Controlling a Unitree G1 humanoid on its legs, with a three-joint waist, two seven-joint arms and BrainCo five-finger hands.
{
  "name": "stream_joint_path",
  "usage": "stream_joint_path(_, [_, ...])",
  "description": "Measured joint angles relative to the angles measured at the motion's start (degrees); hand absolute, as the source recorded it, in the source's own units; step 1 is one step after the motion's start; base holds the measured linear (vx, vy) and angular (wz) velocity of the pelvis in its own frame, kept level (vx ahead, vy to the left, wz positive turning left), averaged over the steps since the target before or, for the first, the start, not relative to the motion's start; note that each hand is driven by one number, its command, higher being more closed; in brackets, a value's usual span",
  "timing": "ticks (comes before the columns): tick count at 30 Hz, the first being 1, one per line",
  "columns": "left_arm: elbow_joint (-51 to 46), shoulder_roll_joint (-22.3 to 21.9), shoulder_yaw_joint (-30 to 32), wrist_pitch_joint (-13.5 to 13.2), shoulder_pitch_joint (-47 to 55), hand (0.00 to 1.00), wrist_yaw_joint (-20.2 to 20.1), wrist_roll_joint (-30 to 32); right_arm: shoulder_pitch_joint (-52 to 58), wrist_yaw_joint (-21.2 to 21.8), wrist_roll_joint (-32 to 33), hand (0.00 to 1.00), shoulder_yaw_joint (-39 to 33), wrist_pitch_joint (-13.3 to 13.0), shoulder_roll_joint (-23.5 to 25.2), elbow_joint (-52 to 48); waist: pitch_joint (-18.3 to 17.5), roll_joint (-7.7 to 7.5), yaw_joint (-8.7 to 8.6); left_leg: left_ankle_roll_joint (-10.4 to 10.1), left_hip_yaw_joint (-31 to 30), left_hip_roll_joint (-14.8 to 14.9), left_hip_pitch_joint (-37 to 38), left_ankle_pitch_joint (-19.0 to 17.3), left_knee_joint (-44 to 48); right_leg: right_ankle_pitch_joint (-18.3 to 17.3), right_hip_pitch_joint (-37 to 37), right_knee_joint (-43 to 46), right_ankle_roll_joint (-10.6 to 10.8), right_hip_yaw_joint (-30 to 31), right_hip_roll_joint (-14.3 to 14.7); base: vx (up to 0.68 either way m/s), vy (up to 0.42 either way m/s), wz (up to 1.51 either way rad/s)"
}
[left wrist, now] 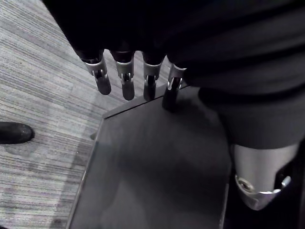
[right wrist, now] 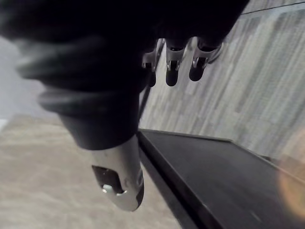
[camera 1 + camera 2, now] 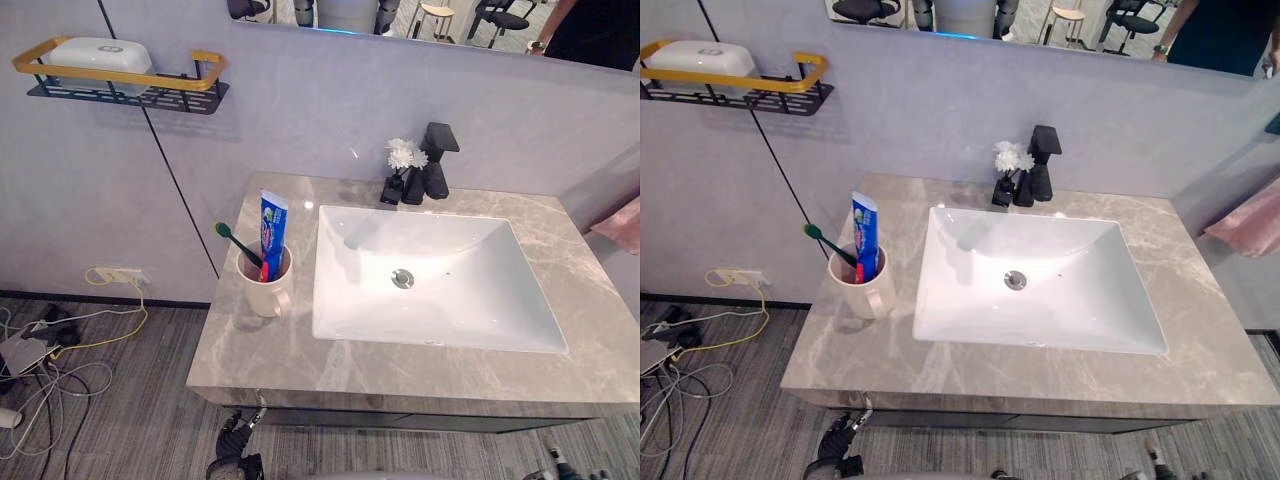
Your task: Organize washtable
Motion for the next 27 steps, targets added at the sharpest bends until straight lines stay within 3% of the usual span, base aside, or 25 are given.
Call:
stream_joint_path(6, [3.26,2.27,-4.48,-0.18,-1.84,0.0,-0.49,0.24,-2.36,7.07,-3.71,0.0,8.34,2.17,-1.21,12.79,1.0,-0.22,0.09,-0.85,-2.09,-0.92,0.62,1.19,-1.76,0.61,1.73,-2.82,0.9,-1.19,-0.08,-0.01,-0.023,0.08])
stream_joint_path(11, [3.54,3.58,-5.12,-0.28,-2.37,0.0,-1.49,0.28,-4.76,10.11,-4.33,0.0,13.18,2.88,-1.47,17.51,3.06,-1.02,-0.22,-0.54,-4.02,-1.18,0.48,2.19,-2.36,0.65,2.5,-3.19,0.87,-3.05,0.04,-0.04,-0.041,0.2])
stream_joint_path(21, [5.73,5.47,-7.55,-0.31,-3.74,0.0,-1.53,1.58,-8.98,12.52,-8.17,0.0,21.95,2.41,-2.43,21.31,5.14,-1.8,-0.2,0.36,-5.5,-2.56,0.39,3.51,-3.65,2.1,3.3,-4.93,1.03,-4.32,-0.45,-0.04,-0.016,0.08])
stream_joint_path(27, [5.76,5.71,-8.9,-0.32,-4.25,0.0,-1.52,2.47,-9.99,12.54,-9.96,0.0,25.15,2.15,-3.38,21.29,5.99,-1.45,-0.22,0.72,-6.9,-3.14,-0.2,4.18,-3.95,2.1,3.37,-4.93,1.04,-5.68,-0.82,-0.04,-0.024,0.12])
